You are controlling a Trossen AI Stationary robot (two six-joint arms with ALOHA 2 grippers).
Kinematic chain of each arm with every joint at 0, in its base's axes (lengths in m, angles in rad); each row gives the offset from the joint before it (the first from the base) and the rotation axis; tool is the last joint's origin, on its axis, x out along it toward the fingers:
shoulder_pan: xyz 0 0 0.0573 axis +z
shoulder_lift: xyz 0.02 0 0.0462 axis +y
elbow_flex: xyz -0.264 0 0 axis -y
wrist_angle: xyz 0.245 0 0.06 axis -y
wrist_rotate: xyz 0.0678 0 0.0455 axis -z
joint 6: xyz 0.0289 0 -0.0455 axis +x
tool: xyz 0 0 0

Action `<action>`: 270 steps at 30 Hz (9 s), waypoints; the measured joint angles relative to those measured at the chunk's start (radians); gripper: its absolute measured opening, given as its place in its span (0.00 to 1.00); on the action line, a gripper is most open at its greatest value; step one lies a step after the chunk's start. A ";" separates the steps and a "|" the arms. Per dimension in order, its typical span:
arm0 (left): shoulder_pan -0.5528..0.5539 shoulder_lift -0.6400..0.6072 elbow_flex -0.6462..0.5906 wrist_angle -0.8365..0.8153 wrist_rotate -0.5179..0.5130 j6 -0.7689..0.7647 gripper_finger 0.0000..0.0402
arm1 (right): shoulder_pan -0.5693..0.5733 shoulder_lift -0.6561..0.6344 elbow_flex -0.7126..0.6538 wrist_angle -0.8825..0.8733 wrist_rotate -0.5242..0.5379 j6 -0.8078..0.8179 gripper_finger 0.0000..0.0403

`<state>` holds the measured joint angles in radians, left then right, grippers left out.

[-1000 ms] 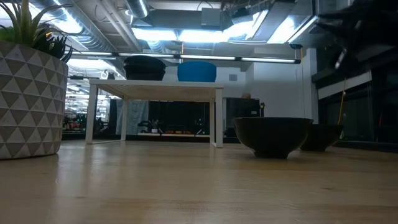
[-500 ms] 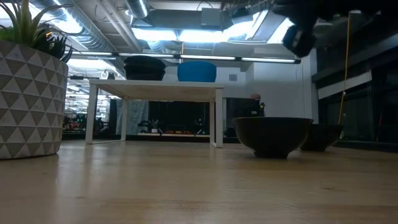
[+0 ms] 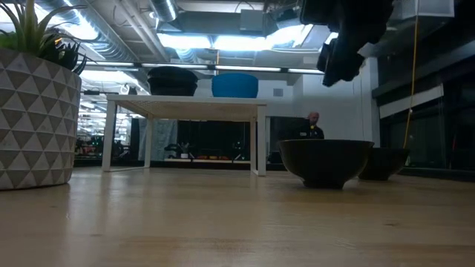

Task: Pick & Place Mini bowls
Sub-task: Stack the white patterned bowl on the white patterned bowl on the shelf

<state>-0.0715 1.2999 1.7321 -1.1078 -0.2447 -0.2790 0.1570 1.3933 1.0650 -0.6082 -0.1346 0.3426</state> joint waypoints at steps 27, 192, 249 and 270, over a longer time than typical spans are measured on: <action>0.000 0.000 0.000 0.001 -0.001 -0.013 0.21 | 0.122 0.308 0.027 -0.121 0.162 -0.297 0.39; 0.138 0.179 0.001 -0.210 0.529 0.320 0.01 | -0.295 -0.080 0.057 0.133 -0.539 0.075 0.70; 0.290 0.218 0.300 -0.416 -0.235 0.237 0.01 | -0.262 -0.079 0.057 -0.154 0.064 0.049 0.70; 0.433 0.370 0.299 -0.463 -0.001 0.323 0.01 | -0.263 -0.079 0.057 -0.133 0.065 0.073 0.70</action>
<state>0.3612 1.6695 2.0315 -1.5711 -0.2457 0.0444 -0.1055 1.3140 1.1221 -0.7409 -0.0700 0.4151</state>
